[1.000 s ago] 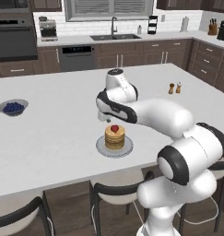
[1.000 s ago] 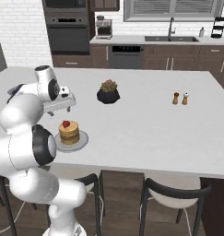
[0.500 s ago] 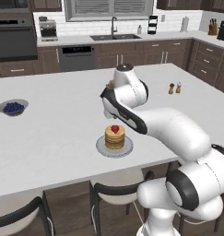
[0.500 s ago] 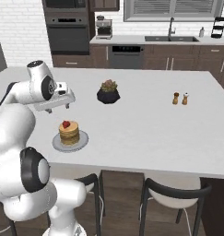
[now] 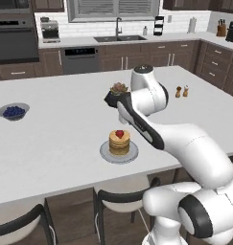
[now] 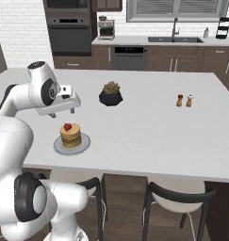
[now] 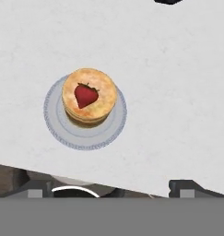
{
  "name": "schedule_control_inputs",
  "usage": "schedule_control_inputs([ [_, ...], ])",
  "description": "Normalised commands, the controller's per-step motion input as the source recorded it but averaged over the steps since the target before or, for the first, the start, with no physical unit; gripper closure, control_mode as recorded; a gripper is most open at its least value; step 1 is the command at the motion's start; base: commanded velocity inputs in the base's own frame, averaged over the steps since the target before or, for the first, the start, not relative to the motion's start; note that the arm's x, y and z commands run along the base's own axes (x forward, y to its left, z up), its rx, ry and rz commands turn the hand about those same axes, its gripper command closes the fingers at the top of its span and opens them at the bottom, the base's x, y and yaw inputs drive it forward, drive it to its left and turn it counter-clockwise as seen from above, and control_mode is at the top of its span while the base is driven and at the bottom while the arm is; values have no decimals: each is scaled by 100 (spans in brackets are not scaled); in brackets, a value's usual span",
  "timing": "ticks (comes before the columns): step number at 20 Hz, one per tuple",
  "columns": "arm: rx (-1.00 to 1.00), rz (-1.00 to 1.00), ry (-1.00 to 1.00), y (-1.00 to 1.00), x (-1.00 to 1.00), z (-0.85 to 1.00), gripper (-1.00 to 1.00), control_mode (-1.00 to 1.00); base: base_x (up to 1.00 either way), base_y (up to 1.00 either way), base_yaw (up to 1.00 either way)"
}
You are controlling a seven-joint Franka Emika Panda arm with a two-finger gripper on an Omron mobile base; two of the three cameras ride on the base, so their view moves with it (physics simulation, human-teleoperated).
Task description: Take the strawberry from the fridge and place it on top of the pancake, located on the dining counter.
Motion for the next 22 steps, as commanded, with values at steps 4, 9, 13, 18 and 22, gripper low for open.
schedule_control_inputs([
  [4, 0, -3, 0, -22, -30, 0, -100, -100, 0, 0, 0],
  [9, 0, -4, 0, -19, -23, 0, -100, -100, 0, 0, 0],
  [13, 0, -4, 0, -18, -27, 0, -100, -100, 0, 0, 0],
  [18, 0, -6, 0, -15, -32, 20, -100, -100, 0, 0, 0],
  [22, 0, -7, 0, -18, -34, 38, -100, -100, 0, 0, 0],
])
